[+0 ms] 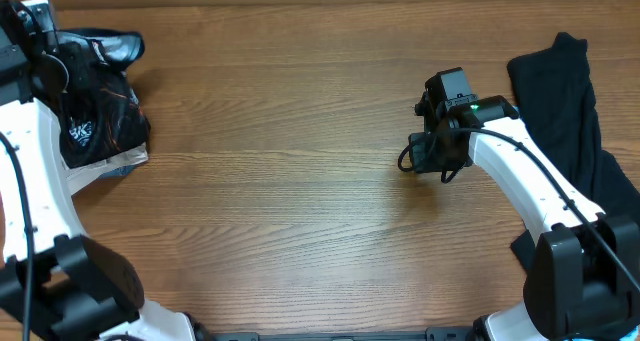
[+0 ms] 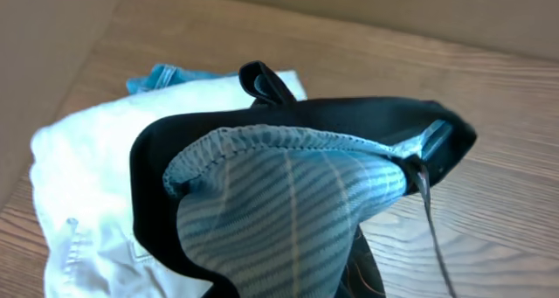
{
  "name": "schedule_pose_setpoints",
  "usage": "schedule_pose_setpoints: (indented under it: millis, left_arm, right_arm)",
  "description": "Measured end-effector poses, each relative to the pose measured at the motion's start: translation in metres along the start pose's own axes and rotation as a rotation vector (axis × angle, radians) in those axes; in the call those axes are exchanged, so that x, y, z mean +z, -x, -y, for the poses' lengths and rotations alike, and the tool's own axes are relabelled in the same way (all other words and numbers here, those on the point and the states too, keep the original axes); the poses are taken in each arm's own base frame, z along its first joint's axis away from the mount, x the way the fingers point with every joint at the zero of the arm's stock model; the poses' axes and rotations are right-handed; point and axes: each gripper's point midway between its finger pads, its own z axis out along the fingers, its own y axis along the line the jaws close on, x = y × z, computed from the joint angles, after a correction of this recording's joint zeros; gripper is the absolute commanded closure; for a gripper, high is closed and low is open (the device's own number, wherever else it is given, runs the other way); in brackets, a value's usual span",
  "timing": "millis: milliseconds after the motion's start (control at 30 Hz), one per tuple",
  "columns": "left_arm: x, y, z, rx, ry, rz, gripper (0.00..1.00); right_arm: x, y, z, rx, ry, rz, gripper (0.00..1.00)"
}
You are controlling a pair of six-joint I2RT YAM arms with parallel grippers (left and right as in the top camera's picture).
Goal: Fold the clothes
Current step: 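Lower the folded jersey onto the beige pile and open the left gripper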
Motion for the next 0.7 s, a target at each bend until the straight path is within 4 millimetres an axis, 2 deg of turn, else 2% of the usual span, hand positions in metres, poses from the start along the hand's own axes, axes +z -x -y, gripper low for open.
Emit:
schedule_pose_setpoints:
  millis: [167,333,367,433,467,533,567,600,633,700]
  left_arm:
    - [0.023,-0.008,-0.026,-0.037,0.029,-0.019,0.96]
    - [0.036,-0.012,-0.065,-0.089,0.08,-0.008,0.95]
    - [0.038,-0.013,-0.071,-0.095,0.088,-0.006,0.9]
    - [0.045,-0.013,-0.088,-0.119,0.113,0.009,0.68]
    - [0.049,-0.015,-0.096,-0.138,0.126,0.012,0.61]
    - [0.059,-0.025,-0.117,-0.197,0.165,-0.002,0.59]
    - [0.065,-0.034,-0.127,-0.231,0.185,-0.022,0.57]
    - [0.073,-0.046,-0.14,-0.274,0.205,-0.051,0.4]
    - [0.083,-0.068,-0.155,-0.337,0.229,-0.099,0.33]
    - [0.095,-0.097,-0.171,-0.415,0.25,-0.166,0.28]
  right_arm:
    - [0.0,-0.001,0.0,0.0,-0.001,-0.006,0.61]
    - [0.0,-0.002,0.0,0.001,-0.002,-0.01,0.61]
    - [0.0,-0.003,0.0,0.0,-0.001,-0.01,0.6]
    - [0.0,-0.003,0.0,0.001,-0.002,-0.011,0.61]
    - [0.0,-0.003,0.0,0.001,-0.002,-0.012,0.6]
    - [0.0,-0.005,0.001,0.001,-0.003,-0.022,0.6]
    - [0.0,-0.007,0.001,0.002,-0.004,-0.029,0.6]
    - [0.0,-0.009,0.001,0.003,-0.005,-0.037,0.6]
    - [0.0,-0.012,0.002,0.003,-0.007,-0.048,0.6]
    - [0.0,-0.014,0.002,0.003,-0.008,-0.056,0.6]
